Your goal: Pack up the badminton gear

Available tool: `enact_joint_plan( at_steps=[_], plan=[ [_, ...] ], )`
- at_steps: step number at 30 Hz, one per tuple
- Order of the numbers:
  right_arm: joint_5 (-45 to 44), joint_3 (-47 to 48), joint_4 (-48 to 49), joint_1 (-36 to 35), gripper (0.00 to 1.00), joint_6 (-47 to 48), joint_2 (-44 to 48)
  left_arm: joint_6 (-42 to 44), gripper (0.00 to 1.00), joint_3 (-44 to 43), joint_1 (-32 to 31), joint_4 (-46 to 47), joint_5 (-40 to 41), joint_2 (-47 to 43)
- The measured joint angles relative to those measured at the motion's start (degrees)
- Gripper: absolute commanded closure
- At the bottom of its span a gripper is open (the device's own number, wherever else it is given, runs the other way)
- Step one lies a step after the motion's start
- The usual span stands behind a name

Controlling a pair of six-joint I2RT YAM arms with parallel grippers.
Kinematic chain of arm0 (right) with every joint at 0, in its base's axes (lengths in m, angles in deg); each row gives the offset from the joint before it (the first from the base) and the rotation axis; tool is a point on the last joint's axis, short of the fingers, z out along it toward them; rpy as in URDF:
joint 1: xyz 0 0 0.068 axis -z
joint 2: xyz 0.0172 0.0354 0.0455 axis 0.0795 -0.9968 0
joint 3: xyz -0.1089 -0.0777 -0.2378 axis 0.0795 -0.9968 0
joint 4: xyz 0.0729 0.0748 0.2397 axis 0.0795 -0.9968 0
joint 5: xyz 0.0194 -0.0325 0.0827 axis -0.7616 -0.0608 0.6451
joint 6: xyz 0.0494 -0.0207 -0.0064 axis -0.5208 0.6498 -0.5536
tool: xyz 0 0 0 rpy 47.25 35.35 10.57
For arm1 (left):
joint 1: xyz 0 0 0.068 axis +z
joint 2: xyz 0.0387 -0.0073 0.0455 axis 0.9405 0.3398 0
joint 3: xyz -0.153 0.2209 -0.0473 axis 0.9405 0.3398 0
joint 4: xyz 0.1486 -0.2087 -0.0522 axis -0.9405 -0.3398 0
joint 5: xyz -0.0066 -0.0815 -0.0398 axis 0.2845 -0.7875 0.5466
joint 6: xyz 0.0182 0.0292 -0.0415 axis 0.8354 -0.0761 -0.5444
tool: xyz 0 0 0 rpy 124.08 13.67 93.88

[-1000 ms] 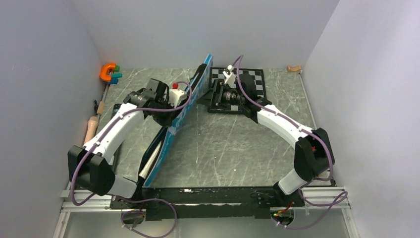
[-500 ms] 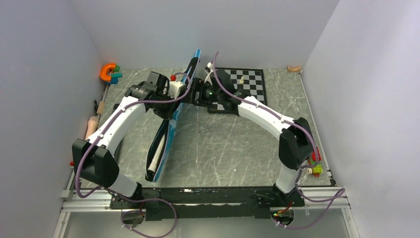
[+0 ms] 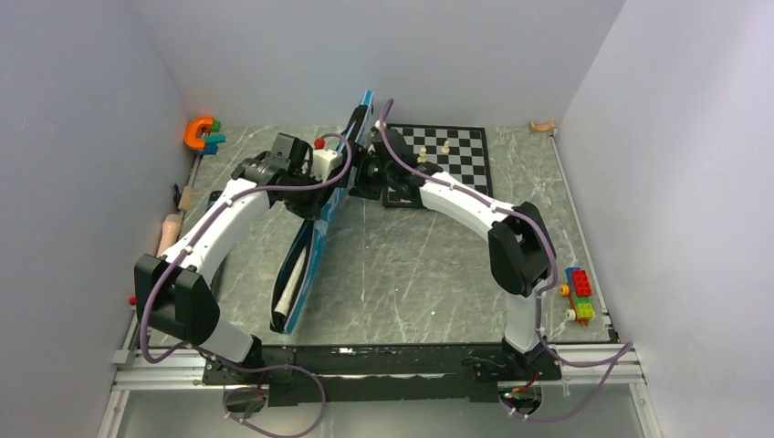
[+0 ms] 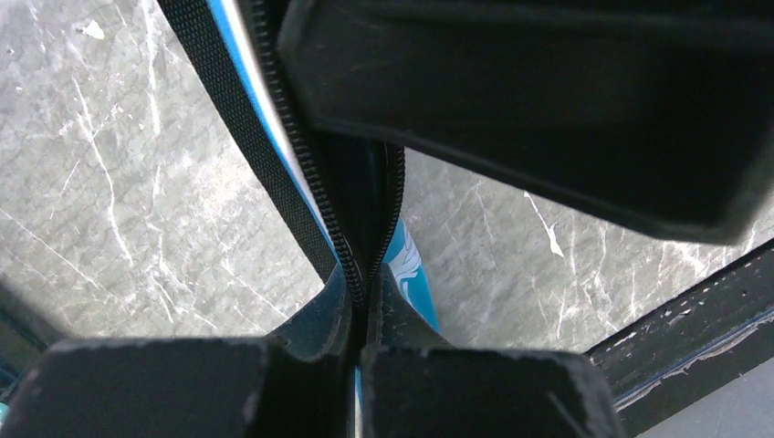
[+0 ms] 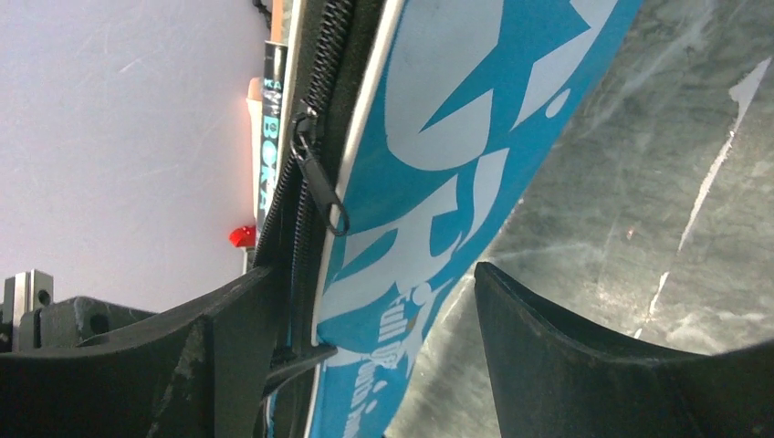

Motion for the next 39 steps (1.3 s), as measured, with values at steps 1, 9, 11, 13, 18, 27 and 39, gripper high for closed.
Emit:
enact_joint_plan(
  at_steps=[1,9,11,13,18,27,39],
  plan=[
    [0.0,0.5,0.0,0.0,0.22,-0.5,-0.4,-0.1,1.0,0.0,0.0,0.1,-0.2,0.0],
    [0.0,7.4,-1.7,0.0,0.39,-1.7,-5.7,-1.2,1.0,0.2,0.0,1.7,-0.5,0.0],
    [-0.4,8.3,-2.6,0.0,0.52,-1.3,-6.5,-1.3,1.0,0.2,-0.2,1.7,-0.9,0.0],
    [-1.0,8.8,-3.6,-0.2,0.67,-0.8,-6.6,-1.3,0.99,0.2,-0.6,1.7,-1.2,0.1],
    [-2.5,9.2,-4.8,-0.7,0.96,1.1,-6.6,-1.3,0.95,0.2,-1.1,1.7,-3.1,0.5],
    [-4.6,7.9,-7.1,-0.9,1.0,5.1,-5.5,-1.5,0.46,-0.6,-1.2,2.1,-8.8,1.2],
    [-5.7,3.4,-10.0,-0.9,1.0,12.3,-2.5,0.2,0.17,-6.5,5.8,1.0,-19.4,-1.0]
  ],
)
